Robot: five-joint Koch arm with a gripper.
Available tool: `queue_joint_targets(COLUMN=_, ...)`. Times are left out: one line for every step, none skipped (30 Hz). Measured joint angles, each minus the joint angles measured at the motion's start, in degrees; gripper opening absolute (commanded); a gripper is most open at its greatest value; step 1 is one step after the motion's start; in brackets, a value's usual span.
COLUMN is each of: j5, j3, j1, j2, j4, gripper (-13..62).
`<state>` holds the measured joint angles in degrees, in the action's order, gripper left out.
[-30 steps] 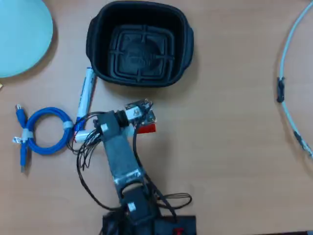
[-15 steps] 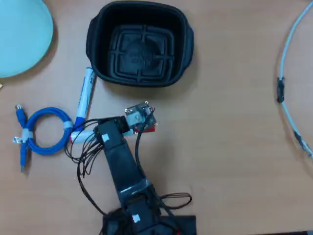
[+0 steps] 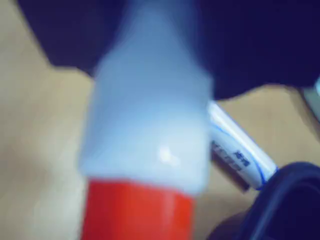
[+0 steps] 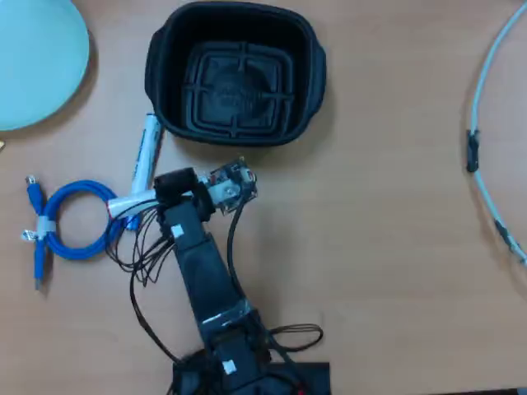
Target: Pick up the red pen and put it in the black bowl
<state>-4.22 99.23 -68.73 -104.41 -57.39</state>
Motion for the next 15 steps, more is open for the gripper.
queue_joint_targets(j5=0.79, j3=0.0, j1=0.0, j2=0.0, j4=1.14, gripper=-6.5)
queue_joint_targets(j5=1.41, j3=0.0, j1=0.09, j2=0.0, j4=2.37, gripper=-6.5)
queue_joint_targets(j5=1.93, j3=0.0, j1=0.09, j2=0.0, j4=3.52, gripper=-6.5)
queue_joint_targets(j5=2.29, j3=0.0, j1=0.09, j2=0.0, j4=4.57, gripper=-6.5)
queue_joint_targets(j5=2.29, j3=0.0, j1=0.09, j2=0.0, j4=5.8, gripper=-6.5)
queue_joint_targets(j5=2.29, j3=0.0, j1=-0.09, j2=0.0, j4=7.03, gripper=-6.5)
queue_joint_targets(j5=2.29, j3=0.09, j1=-0.09, j2=0.0, j4=8.53, gripper=-6.5)
queue_joint_targets(j5=2.29, j3=0.09, j1=0.0, j2=0.0, j4=10.11, gripper=-6.5)
queue_joint_targets(j5=2.29, j3=0.09, j1=0.0, j2=0.0, j4=11.87, gripper=-6.5)
queue_joint_targets(j5=2.37, j3=0.09, j1=-0.09, j2=0.0, j4=13.71, gripper=-6.5)
queue_joint_targets(j5=2.37, j3=0.09, j1=-0.18, j2=0.0, j4=15.56, gripper=-6.5)
queue_joint_targets(j5=2.37, j3=0.09, j1=-0.26, j2=0.0, j4=17.4, gripper=-6.5)
queue_joint_targets(j5=2.37, j3=0.09, j1=-0.26, j2=0.0, j4=19.07, gripper=-6.5)
queue_joint_targets(j5=2.37, j3=0.09, j1=-0.26, j2=0.0, j4=20.74, gripper=-6.5)
queue_joint_targets(j5=2.37, j3=0.09, j1=-0.26, j2=0.0, j4=22.32, gripper=-6.5)
